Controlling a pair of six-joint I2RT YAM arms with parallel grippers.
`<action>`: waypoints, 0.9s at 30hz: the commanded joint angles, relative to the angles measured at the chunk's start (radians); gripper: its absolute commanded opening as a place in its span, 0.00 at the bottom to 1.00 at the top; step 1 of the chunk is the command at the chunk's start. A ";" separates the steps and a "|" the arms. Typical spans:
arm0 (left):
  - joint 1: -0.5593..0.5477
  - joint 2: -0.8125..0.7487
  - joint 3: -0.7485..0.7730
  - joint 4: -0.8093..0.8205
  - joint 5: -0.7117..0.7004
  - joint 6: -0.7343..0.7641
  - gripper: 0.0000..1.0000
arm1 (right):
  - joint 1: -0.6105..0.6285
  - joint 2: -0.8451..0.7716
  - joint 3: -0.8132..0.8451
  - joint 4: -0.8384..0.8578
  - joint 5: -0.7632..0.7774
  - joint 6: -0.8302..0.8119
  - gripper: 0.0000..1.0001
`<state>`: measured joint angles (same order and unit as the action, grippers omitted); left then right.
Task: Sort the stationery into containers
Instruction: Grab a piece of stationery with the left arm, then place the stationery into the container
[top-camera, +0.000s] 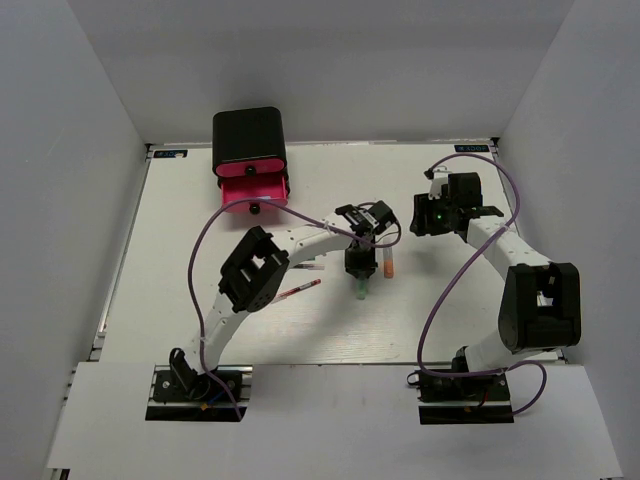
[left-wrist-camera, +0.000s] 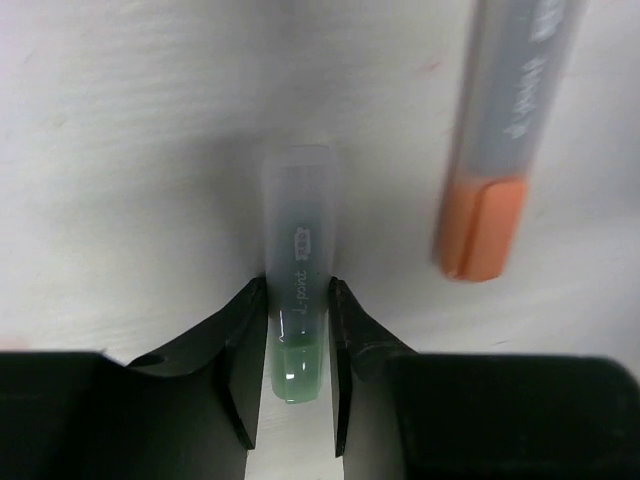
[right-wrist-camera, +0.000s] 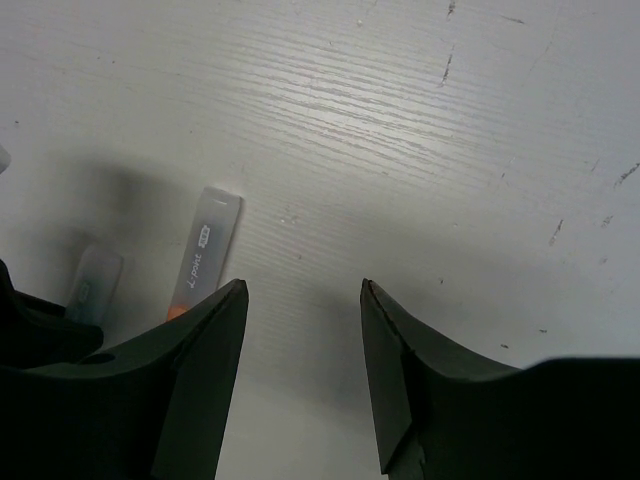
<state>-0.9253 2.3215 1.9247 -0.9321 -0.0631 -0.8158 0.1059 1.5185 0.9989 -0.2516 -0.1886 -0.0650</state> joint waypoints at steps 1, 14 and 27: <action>-0.004 -0.020 -0.139 -0.082 -0.089 0.007 0.23 | -0.003 -0.034 -0.013 0.035 -0.051 0.001 0.55; 0.207 -0.396 -0.171 0.119 -0.127 -0.101 0.08 | 0.005 -0.054 -0.056 0.048 -0.399 -0.202 0.52; 0.505 -0.672 -0.487 0.460 -0.066 -0.553 0.05 | 0.009 -0.029 -0.075 0.100 -0.407 -0.216 0.50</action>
<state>-0.4416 1.6970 1.4818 -0.5625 -0.1448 -1.2087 0.1127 1.4986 0.9329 -0.1978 -0.5663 -0.2638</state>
